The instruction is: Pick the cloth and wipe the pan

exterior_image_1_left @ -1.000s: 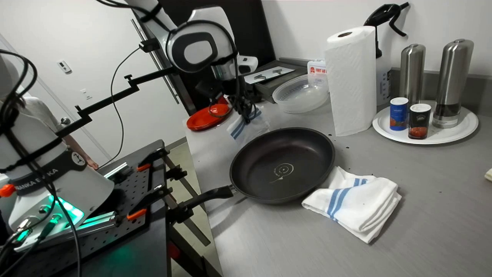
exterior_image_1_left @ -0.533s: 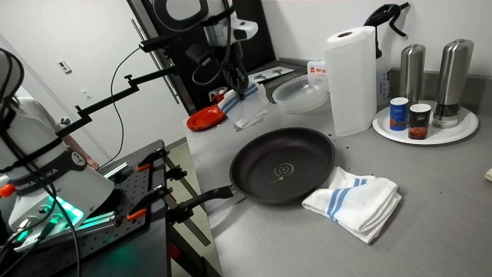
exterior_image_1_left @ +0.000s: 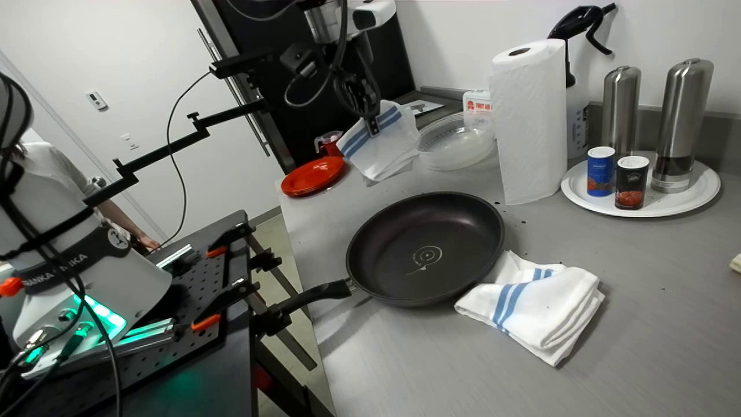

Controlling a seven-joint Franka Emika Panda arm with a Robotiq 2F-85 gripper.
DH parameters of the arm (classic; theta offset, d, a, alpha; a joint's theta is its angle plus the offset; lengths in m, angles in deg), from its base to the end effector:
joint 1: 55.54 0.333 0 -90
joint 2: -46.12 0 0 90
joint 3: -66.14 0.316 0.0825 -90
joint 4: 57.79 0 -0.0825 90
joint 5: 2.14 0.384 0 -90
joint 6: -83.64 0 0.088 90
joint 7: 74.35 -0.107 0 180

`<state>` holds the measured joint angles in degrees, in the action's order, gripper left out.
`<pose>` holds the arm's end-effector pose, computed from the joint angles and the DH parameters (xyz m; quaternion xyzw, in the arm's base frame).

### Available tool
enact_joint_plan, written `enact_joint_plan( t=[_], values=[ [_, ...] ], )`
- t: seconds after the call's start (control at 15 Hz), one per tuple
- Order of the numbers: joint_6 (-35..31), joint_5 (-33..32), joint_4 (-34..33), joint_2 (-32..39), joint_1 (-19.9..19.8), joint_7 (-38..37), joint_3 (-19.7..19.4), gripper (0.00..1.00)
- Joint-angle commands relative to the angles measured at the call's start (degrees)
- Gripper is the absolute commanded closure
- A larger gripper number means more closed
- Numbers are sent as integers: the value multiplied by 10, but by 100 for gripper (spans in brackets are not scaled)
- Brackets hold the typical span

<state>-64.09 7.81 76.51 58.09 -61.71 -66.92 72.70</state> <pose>0.5187 0.0013 0.2472 -0.9982 0.0060 -0.0162 0.0582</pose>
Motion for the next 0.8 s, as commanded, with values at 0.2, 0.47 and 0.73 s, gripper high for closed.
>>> enact_joint_plan(
  t=[0.2, 0.47, 0.73],
  values=[
    [38, 31, -24, -5, 15, 12, -7, 97],
    [54, 38, -42, 1, 28, 1, -7, 97],
    [69, 29, -57, 8, 35, -1, -11, 97]
  ],
)
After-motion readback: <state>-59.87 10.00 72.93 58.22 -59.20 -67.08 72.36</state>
